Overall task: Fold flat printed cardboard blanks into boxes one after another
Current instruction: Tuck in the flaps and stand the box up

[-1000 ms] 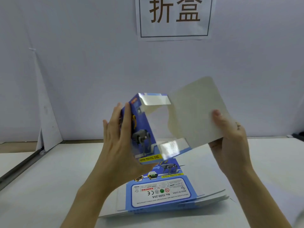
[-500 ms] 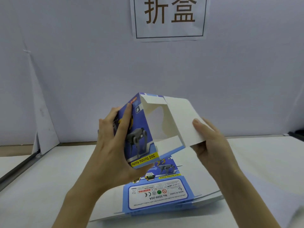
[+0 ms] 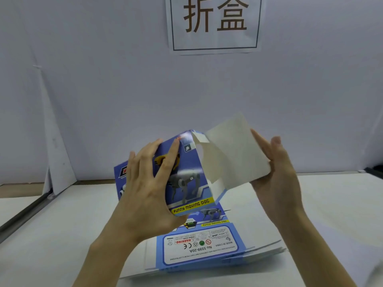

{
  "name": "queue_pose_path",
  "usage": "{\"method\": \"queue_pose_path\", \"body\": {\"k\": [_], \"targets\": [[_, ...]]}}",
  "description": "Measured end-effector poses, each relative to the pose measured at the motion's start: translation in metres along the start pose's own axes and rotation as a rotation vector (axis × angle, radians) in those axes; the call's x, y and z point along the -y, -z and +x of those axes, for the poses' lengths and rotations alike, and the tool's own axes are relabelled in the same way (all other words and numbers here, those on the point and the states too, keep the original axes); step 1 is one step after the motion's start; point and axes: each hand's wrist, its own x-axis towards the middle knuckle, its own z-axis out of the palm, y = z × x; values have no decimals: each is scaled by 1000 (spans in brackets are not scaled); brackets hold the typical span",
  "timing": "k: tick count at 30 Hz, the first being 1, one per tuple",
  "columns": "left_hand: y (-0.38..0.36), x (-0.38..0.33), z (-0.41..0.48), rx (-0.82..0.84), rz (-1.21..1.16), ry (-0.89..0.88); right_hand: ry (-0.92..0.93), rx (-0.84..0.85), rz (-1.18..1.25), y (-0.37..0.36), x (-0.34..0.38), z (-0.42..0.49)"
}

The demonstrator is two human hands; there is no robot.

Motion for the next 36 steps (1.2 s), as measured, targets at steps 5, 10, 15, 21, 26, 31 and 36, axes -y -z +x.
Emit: {"method": "queue_pose_path", "body": {"k": [5,10,15,21,26,31,36], "targets": [[-4,-4,0,-14,28,-63,-155,164,1,-2,1,0],[-3,-5,2,-67,39,-63,-115,76,-117,1,-4,-2],[-3,-4,2,-40,81,-44,-76,107,-160,-4,-3,-4],[-2,-6,2,-66,92,-25,134,-48,-387,-13,-5,-11],[-8,-13,2,-59,128,-33,208,45,-423,-22,-16,-17],[-10,-16,2,-72,146,-16,154,200,-425,-32,-28,-24],[-9,-14,2,-92,166,-26,84,259,-411,-32,-29,-26]]}}
